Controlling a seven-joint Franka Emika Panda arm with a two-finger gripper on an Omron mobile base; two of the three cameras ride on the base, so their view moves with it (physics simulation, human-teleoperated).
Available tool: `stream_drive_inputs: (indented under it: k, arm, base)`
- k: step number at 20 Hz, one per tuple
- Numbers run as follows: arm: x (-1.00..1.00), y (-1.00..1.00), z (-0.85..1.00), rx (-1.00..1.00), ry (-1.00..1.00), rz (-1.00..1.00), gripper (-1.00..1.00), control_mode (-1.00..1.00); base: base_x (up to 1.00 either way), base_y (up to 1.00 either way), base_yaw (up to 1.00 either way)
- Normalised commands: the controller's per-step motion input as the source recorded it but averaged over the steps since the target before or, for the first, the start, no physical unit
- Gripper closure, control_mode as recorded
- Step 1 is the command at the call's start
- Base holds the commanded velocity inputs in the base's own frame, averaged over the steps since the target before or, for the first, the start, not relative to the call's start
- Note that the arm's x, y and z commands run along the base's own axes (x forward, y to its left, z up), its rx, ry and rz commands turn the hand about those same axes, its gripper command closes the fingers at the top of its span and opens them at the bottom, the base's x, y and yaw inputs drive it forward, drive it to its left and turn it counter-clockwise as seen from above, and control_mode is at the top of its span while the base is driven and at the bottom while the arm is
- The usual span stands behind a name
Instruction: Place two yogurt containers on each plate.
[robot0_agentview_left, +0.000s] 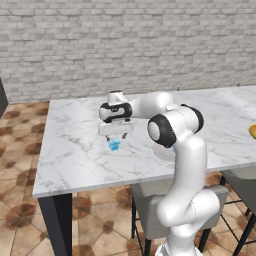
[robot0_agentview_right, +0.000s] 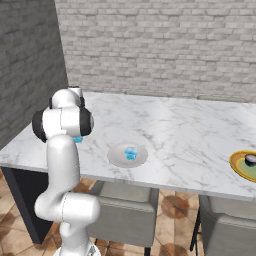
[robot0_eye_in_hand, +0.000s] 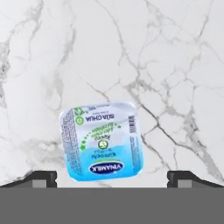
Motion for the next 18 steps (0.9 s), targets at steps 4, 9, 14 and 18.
stream_drive_inputs:
  k: [4,9,14,18]
  arm:
    - [0.13,0.07,-0.15,-0.01,0.02,0.10,-1.00,-1.00]
    - [0.05,0.12,-0.19,-0.02,0.00,0.10,-1.00,-1.00]
    - [0.05,0.03,-0.02,0.00,0.00,0.05,-1.00,-1.00]
    - [0.00,-0.07,0.00,0.00,0.00,0.03,-1.00,-1.00]
  base:
    - [0.00,0.00,0.00]
    - [0.00,0.00,0.00]
    - [0.00,0.00,0.00]
    - [0.00,0.00,0.00]
